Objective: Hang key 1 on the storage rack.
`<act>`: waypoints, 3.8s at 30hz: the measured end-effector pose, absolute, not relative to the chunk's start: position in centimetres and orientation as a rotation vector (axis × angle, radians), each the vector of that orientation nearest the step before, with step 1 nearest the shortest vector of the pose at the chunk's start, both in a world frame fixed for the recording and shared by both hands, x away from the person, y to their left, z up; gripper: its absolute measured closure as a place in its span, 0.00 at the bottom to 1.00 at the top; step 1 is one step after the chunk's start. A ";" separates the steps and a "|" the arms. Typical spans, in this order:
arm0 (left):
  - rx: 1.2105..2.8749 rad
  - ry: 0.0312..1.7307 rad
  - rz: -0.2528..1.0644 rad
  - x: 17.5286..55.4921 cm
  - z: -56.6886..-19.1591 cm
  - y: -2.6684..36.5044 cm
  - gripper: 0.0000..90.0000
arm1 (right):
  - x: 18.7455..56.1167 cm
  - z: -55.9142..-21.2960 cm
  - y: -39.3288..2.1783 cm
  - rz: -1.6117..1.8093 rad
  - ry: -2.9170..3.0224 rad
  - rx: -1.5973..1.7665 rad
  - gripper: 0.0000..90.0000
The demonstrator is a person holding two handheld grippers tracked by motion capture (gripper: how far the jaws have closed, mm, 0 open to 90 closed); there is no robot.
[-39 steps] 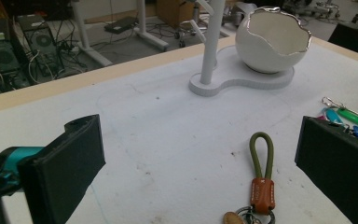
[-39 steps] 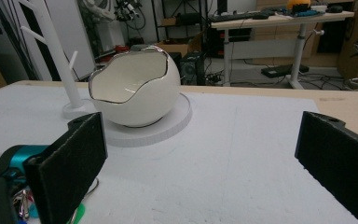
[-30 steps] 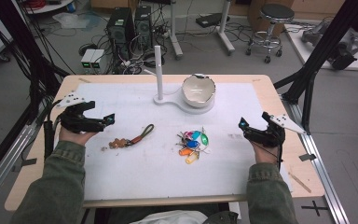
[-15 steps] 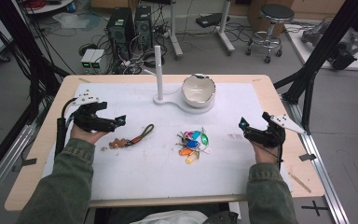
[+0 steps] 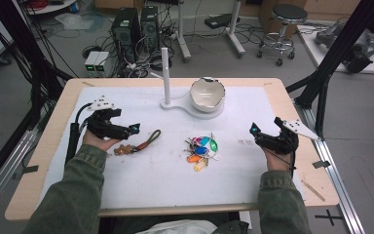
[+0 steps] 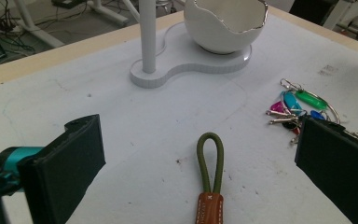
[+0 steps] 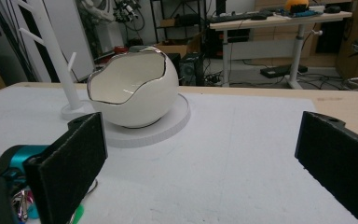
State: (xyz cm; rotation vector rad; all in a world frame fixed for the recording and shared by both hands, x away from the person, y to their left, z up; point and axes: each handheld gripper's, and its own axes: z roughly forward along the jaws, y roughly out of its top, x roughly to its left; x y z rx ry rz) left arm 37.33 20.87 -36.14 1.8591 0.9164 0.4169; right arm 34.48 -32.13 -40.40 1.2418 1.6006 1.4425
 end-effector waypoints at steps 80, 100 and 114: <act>2.363 0.931 0.292 38.6 -42.6 16.8 0.69 | 34.4 -40.6 -32.4 1.445 1.601 1.260 0.01; 2.351 0.934 0.304 38.8 -42.3 17.3 0.85 | 34.3 -40.6 -32.4 1.446 1.600 1.265 0.01; 2.323 0.924 0.305 38.7 -41.5 18.0 0.87 | 34.3 -40.6 -32.4 1.445 1.600 1.264 0.01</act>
